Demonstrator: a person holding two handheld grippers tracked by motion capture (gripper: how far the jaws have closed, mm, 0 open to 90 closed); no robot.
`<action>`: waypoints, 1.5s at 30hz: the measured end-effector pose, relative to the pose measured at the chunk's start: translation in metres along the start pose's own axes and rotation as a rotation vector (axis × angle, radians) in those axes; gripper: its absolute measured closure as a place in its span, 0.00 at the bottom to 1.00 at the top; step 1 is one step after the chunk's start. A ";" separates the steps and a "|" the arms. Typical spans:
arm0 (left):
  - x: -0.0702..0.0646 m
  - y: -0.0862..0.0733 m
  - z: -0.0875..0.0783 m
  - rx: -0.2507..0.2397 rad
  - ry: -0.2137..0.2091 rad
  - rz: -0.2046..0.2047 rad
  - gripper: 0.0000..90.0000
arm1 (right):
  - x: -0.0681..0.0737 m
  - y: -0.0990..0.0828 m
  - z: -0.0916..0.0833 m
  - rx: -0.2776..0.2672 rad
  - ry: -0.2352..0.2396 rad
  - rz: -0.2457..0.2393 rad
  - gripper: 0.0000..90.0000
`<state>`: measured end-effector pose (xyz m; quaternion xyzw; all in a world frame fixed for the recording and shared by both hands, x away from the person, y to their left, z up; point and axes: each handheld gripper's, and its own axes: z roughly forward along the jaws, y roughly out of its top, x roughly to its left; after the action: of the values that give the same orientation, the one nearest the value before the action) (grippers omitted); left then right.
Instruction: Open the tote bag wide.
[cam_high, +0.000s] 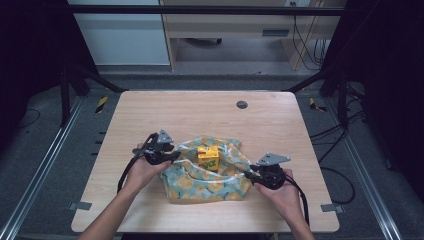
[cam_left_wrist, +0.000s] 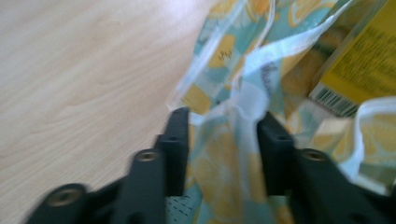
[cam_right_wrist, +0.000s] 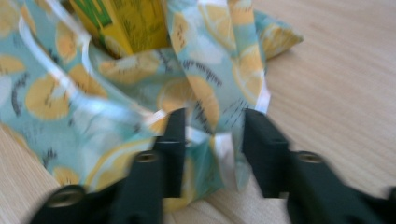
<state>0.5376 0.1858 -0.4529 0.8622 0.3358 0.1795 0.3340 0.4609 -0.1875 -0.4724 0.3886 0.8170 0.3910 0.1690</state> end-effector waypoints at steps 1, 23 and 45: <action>-0.001 0.002 -0.004 -0.016 -0.002 -0.003 0.58 | 0.000 0.002 -0.002 -0.013 -0.004 0.004 0.59; 0.011 -0.004 -0.071 -0.170 0.045 -0.072 0.12 | -0.015 0.038 -0.058 -0.228 -0.142 0.067 0.08; 0.047 -0.090 -0.076 -0.095 0.135 -0.210 0.06 | -0.055 -0.023 -0.038 -0.118 -0.368 0.236 0.10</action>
<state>0.4891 0.3030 -0.4580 0.7914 0.4371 0.2168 0.3681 0.4627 -0.2575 -0.4676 0.5356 0.6970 0.3778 0.2907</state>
